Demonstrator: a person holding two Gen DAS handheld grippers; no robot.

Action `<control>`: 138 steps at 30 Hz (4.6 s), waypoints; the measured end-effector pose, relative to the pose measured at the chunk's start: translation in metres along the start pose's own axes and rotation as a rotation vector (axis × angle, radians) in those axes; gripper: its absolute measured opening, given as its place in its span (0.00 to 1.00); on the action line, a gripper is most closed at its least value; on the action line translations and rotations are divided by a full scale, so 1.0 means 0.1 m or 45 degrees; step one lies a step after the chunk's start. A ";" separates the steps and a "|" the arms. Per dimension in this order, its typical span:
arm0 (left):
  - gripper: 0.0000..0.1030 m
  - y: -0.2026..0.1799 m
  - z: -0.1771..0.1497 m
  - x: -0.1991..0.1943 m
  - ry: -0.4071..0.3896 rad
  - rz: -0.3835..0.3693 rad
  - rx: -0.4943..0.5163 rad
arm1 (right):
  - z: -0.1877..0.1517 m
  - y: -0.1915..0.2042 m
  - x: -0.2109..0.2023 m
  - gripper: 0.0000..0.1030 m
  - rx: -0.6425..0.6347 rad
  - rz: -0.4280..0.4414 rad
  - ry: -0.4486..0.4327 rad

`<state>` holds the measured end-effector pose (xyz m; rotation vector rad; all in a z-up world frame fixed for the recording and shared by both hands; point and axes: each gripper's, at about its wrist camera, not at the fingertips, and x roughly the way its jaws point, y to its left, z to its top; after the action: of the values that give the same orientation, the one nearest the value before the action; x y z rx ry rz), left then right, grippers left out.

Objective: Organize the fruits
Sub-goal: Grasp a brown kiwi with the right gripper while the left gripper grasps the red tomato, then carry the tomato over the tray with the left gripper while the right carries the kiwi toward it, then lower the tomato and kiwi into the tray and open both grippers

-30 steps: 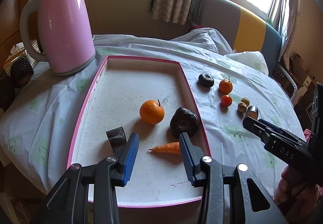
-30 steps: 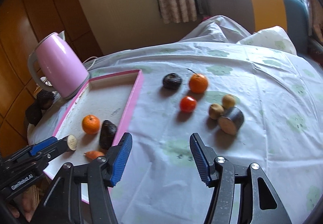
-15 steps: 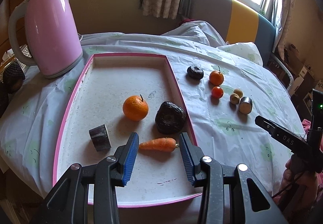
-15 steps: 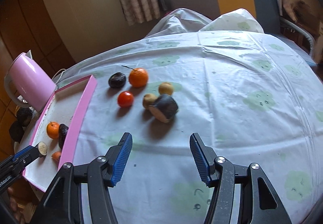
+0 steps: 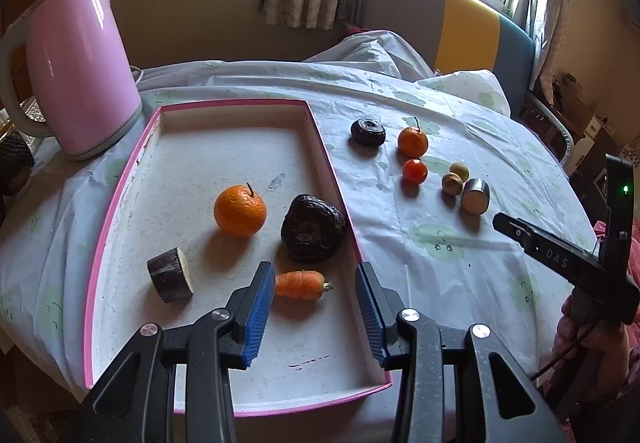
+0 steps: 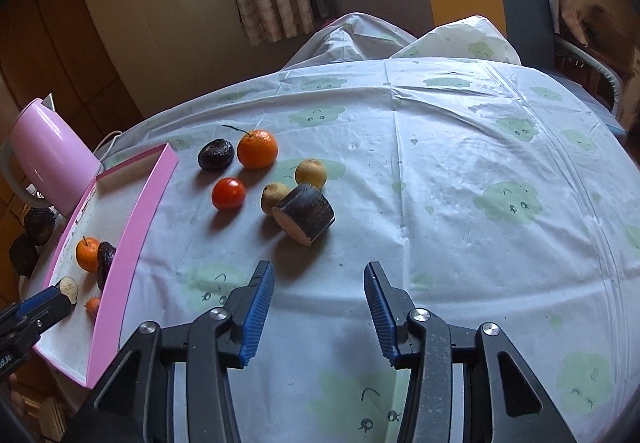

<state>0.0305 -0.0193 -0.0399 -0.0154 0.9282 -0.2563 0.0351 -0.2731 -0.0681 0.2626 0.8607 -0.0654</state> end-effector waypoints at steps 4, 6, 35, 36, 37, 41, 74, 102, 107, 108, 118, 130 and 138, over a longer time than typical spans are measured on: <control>0.41 -0.07 0.04 0.04 0.006 -0.019 0.013 | 0.12 -0.01 0.03 0.38 0.007 0.005 -0.012; 0.41 -0.11 0.08 0.07 0.010 -0.031 0.017 | 0.20 -0.01 0.05 0.37 0.010 0.011 -0.021; 0.41 -0.75 0.78 0.88 0.110 -0.120 -0.017 | 0.67 0.07 0.74 0.28 -0.034 0.000 0.113; 0.41 -0.76 0.79 0.91 0.115 -0.133 -0.026 | 0.67 0.07 0.76 0.28 -0.033 -0.001 0.118; 0.41 -0.77 0.81 0.94 0.117 -0.139 -0.033 | 0.67 0.06 0.77 0.26 -0.032 0.005 0.122; 0.41 -0.80 0.87 1.07 0.132 -0.153 -0.056 | 0.66 0.04 0.79 0.25 -0.042 0.030 0.113; 0.26 -0.83 0.83 1.09 0.083 -0.119 0.003 | 0.64 0.08 0.78 0.24 -0.154 -0.005 0.070; 0.26 -0.09 0.47 0.12 -0.089 -0.013 -0.091 | 0.30 0.90 0.03 0.24 -0.278 0.184 -0.042; 0.26 0.13 0.40 0.04 -0.097 0.008 -0.137 | 0.17 1.08 -0.01 0.24 -0.305 0.244 -0.014; 0.26 0.18 0.39 0.03 -0.098 0.011 -0.149 | 0.14 1.12 -0.01 0.24 -0.310 0.256 -0.008; 0.26 0.76 0.26 -0.08 -0.099 0.060 -0.301 | -0.13 1.49 -0.06 0.24 -0.392 0.427 0.074; 0.26 1.24 0.25 0.01 -0.053 0.094 -0.436 | -0.43 2.04 0.02 0.24 -0.553 0.617 0.222; 0.26 1.20 0.24 0.20 0.001 0.093 -0.407 | -0.58 2.21 0.13 0.25 -0.616 0.619 0.301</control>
<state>0.0863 0.0899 -0.0561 -0.2755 0.9606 -0.0383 0.0365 -0.0440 -0.0688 0.0172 0.9974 0.6315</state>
